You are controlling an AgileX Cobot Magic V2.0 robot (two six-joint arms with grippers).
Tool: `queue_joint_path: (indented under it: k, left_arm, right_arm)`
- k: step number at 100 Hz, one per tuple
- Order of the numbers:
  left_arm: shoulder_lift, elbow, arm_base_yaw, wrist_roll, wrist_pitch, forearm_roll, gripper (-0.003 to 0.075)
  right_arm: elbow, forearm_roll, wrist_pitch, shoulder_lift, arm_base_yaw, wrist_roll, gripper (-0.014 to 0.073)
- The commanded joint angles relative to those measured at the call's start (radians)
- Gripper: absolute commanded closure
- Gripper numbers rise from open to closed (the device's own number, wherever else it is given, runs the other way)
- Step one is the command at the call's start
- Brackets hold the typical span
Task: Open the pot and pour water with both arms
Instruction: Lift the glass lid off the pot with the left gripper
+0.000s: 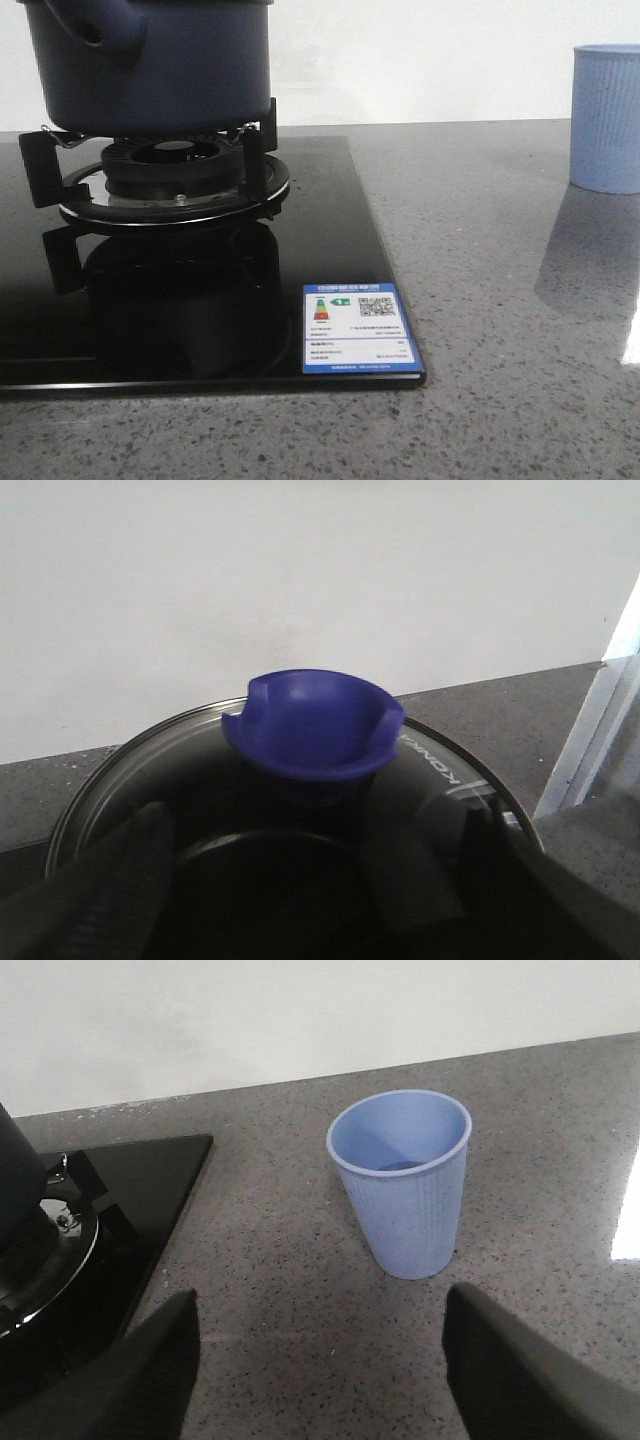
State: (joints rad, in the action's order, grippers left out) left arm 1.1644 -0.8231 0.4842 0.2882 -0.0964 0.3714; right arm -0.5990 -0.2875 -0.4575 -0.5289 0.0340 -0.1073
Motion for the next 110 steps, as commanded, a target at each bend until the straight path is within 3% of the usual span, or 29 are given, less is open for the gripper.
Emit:
queue_joint_path:
  k: [1,74,100,110]
  left_arm:
    - [0.021,-0.064,0.004,0.002,-0.081,-0.007,0.0162]
    - [0.174,-0.157,-0.024,0.002,-0.153,-0.010,0.0169]
    - [0.174,-0.157,-0.024,0.002,-0.182,-0.019,0.0311]
    - [0.174,-0.157,-0.024,0.002,-0.186,-0.019,0.0333]
  right_arm:
    - [-0.037,-0.010,0.066,-0.011,0.002,-0.010,0.0128]
    - [-0.037,-0.010,0.066,-0.011,0.002,-0.010,0.0128]
    - [-0.037,-0.010,0.066,-0.011,0.002,-0.010,0.0128]
    - [-0.037,-0.010,0.066,-0.011,0.002,-0.010,0.0128]
